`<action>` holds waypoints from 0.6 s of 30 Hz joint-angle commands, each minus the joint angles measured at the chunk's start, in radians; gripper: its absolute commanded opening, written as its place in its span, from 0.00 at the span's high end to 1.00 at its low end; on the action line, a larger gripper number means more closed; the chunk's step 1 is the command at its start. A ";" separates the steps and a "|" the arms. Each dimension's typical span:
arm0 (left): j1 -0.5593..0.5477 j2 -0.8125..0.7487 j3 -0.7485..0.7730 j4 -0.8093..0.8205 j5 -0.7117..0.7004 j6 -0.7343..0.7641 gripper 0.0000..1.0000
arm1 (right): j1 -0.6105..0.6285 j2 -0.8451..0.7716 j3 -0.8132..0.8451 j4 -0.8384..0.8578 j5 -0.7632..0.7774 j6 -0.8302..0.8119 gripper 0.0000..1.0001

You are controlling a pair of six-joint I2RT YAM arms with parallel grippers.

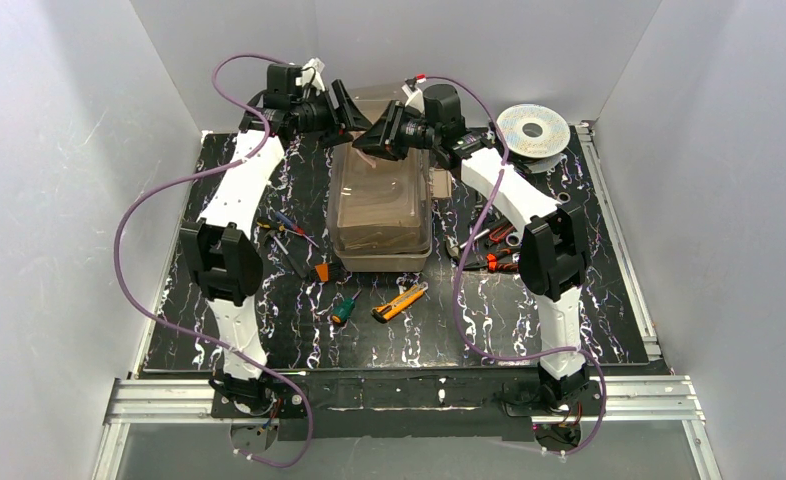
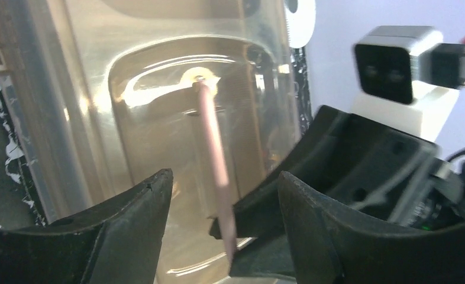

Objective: Pack the tool kit

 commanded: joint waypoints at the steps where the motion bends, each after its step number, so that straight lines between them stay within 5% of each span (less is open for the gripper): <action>1: 0.001 0.045 0.100 -0.177 -0.034 0.059 0.36 | 0.016 -0.065 0.061 0.049 -0.085 -0.012 0.60; 5: -0.001 0.079 0.132 -0.187 -0.012 0.054 0.49 | 0.016 -0.067 0.063 0.020 -0.085 -0.022 0.60; 8: -0.003 0.090 0.152 -0.187 -0.005 0.055 0.75 | 0.016 -0.069 0.065 0.016 -0.088 -0.030 0.57; 12: -0.002 0.088 0.167 -0.188 -0.016 0.065 0.98 | 0.016 -0.075 0.081 -0.029 -0.056 -0.039 0.38; 18: 0.000 0.078 0.180 -0.189 -0.025 0.069 1.00 | 0.011 -0.133 0.099 -0.152 0.036 -0.100 0.26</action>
